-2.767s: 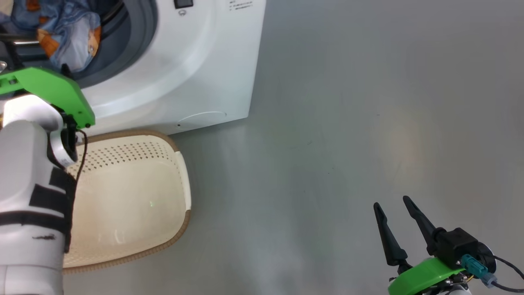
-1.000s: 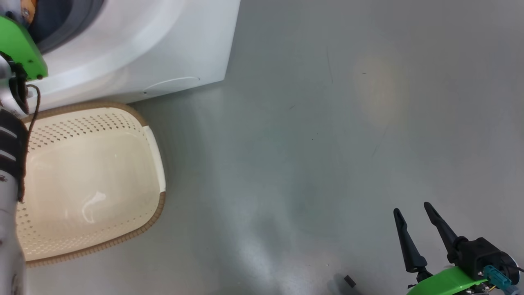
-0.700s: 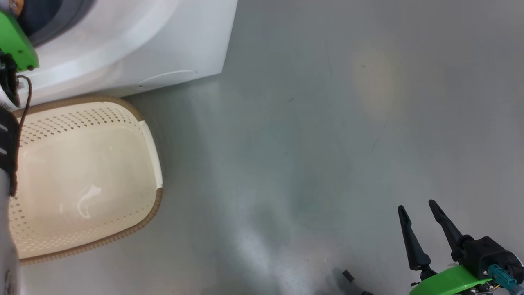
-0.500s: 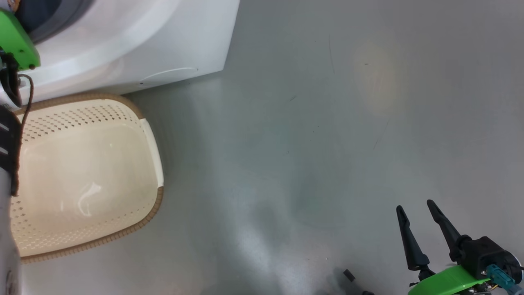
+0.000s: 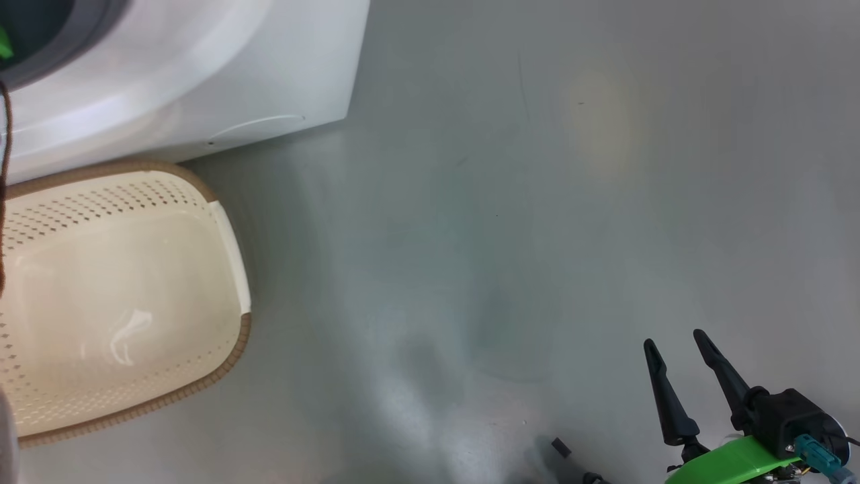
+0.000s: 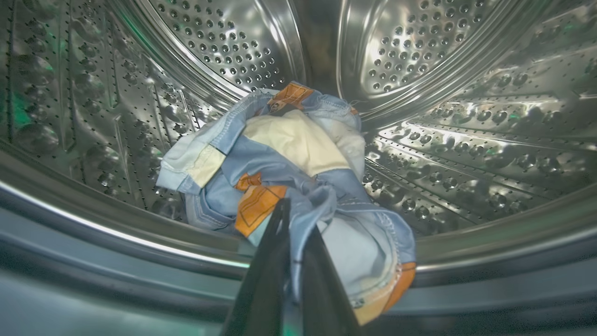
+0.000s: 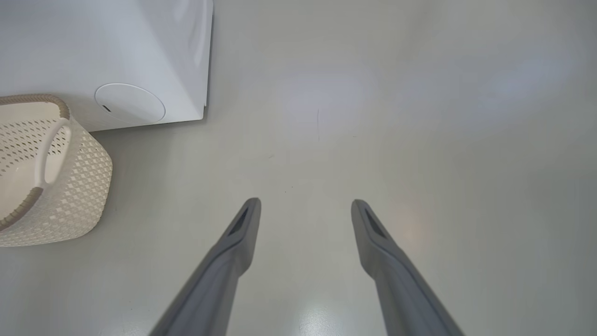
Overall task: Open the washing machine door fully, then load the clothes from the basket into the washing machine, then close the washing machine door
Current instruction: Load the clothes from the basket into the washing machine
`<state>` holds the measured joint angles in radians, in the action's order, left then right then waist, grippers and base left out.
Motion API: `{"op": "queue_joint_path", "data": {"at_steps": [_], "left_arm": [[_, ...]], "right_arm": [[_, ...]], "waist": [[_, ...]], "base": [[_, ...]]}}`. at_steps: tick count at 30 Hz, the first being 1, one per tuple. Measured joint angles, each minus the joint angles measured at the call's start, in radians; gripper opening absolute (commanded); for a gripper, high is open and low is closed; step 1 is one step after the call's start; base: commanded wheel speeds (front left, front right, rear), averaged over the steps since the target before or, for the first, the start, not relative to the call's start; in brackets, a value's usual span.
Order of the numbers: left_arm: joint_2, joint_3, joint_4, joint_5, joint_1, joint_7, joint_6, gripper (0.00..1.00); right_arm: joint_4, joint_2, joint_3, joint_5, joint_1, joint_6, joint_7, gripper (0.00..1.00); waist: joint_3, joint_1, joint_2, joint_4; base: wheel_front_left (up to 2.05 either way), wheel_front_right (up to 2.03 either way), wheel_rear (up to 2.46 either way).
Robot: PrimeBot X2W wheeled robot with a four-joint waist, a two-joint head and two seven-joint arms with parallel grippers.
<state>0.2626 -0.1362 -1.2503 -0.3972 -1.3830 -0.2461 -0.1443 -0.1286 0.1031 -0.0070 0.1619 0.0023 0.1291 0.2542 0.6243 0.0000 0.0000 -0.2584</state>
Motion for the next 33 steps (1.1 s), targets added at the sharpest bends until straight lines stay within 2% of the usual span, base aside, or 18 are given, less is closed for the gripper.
{"op": "queue_joint_path", "data": {"at_steps": [4, 10, 13, 22, 28, 29, 30, 32, 33], "left_arm": [[0.016, 0.016, 0.061, 0.003, -0.001, -0.009, -0.024, 0.00], [0.062, 0.080, 0.270, 0.027, 0.000, -0.010, -0.068, 0.00], [0.075, 0.107, 0.332, 0.061, 0.001, -0.011, -0.082, 0.00], [0.100, 0.130, 0.295, 0.114, 0.013, -0.011, -0.093, 0.00], [0.109, 0.117, 0.157, 0.122, -0.019, -0.010, -0.070, 0.00], [0.111, 0.112, 0.136, 0.125, -0.030, -0.008, -0.069, 0.09], [0.114, 0.108, 0.119, 0.129, -0.042, -0.008, -0.065, 0.24], [0.121, 0.092, 0.093, 0.140, -0.066, -0.008, -0.062, 0.43], [0.122, 0.088, 0.078, 0.144, -0.078, -0.004, -0.060, 0.75]], "right_arm": [[0.000, 0.000, 0.003, 0.004, 0.000, 0.000, 0.000, 1.00], [0.001, -0.006, 0.006, 0.010, -0.002, 0.000, 0.000, 1.00], [0.001, -0.009, 0.008, 0.018, -0.003, 0.000, 0.000, 1.00], [0.000, -0.014, 0.030, 0.026, -0.006, 0.000, 0.000, 1.00], [-0.005, -0.019, 0.030, 0.028, -0.006, 0.000, 0.000, 1.00], [-0.006, -0.021, 0.030, 0.028, -0.006, 0.000, 0.000, 1.00], [-0.007, -0.021, 0.030, 0.029, -0.006, 0.000, 0.000, 1.00], [-0.010, -0.023, 0.030, 0.029, -0.005, 0.000, 0.000, 1.00], [-0.011, -0.024, 0.030, 0.029, -0.005, 0.000, 0.000, 1.00]], "waist": [[0.015, 0.0000, 0.0000, -0.013], [0.050, 0.0000, 0.0000, -0.036], [0.065, 0.0000, 0.0000, -0.048], [0.082, 0.0001, 0.0000, -0.090], [0.081, 0.0001, 0.0000, -0.105], [0.080, 0.0000, 0.0000, -0.104], [0.079, 0.0000, 0.0000, -0.104], [0.077, 0.0000, 0.0000, -0.103], [0.075, 0.0000, 0.0000, -0.102]], "base": [[0.00, 0.00, 0.00], [0.00, 0.00, 0.00], [0.00, 0.00, 0.00], [0.00, 0.00, 0.00], [0.00, 0.00, 0.00], [0.00, 0.00, 0.00], [0.00, 0.00, 0.00], [0.00, 0.00, 0.00], [0.00, 0.00, 0.00]]}}
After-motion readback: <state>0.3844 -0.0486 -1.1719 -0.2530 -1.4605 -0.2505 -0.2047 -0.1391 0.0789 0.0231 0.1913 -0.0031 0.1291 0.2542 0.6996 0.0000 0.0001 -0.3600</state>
